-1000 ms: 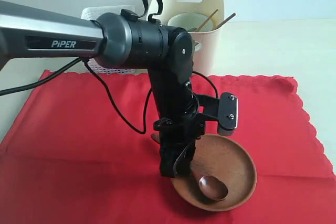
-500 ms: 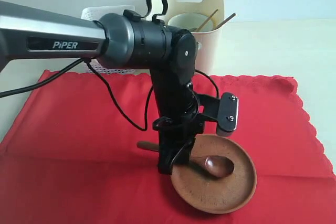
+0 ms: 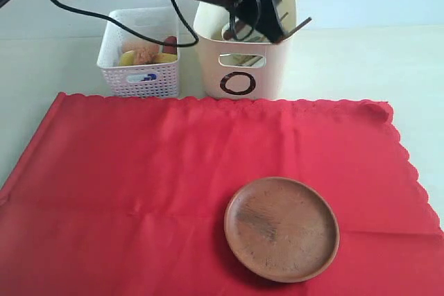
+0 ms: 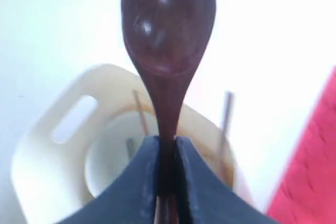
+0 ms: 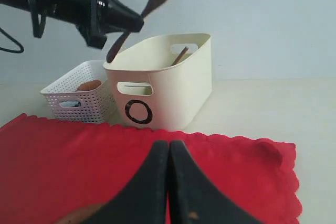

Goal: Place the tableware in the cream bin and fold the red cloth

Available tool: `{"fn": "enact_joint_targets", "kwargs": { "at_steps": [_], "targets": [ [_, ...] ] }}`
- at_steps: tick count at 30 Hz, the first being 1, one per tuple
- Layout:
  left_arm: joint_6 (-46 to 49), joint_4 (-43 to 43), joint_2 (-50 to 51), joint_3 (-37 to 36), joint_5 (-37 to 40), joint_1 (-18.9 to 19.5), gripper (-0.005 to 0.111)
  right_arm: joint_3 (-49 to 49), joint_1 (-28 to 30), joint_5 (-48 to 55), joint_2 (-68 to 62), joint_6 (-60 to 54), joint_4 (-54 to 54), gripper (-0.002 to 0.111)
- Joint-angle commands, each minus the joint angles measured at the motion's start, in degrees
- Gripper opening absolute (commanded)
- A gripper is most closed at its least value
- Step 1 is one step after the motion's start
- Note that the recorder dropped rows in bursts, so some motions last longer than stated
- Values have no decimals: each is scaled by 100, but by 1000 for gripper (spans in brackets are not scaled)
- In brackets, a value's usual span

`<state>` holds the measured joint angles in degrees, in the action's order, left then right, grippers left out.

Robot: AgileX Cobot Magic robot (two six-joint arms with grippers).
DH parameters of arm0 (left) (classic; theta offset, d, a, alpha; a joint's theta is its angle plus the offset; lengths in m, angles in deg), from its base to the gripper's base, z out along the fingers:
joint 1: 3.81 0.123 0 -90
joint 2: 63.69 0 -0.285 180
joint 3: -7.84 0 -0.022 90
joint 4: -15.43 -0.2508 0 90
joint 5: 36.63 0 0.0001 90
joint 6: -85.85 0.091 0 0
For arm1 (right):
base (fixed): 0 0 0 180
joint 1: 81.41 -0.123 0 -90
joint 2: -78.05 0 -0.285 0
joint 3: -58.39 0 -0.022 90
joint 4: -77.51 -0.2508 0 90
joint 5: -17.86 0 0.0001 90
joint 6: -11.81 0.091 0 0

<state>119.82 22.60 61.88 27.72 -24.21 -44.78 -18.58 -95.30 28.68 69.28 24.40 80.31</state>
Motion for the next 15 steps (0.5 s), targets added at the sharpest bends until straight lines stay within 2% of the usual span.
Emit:
{"fn": "enact_joint_targets", "kwargs": {
  "at_steps": [1, 3, 10, 12, 15],
  "targets": [
    [-1099, 57, 79, 35, -1554, 329, 0, -24, -12, -66, 43, 8, 9, 0],
    [-1448, 97, 163, 35, -1781, 405, 0, -24, -12, -66, 43, 8, 9, 0],
    [-1602, 143, 634, 35, -2474, 462, 0, -24, -12, -66, 43, 8, 9, 0],
    [-1640, 143, 698, 35, -2534, 462, 7, -24, -12, -66, 43, 8, 9, 0],
    [-1640, 197, 736, 35, -2441, 508, 28, -24, -12, -66, 43, 8, 9, 0]
  ]
}}
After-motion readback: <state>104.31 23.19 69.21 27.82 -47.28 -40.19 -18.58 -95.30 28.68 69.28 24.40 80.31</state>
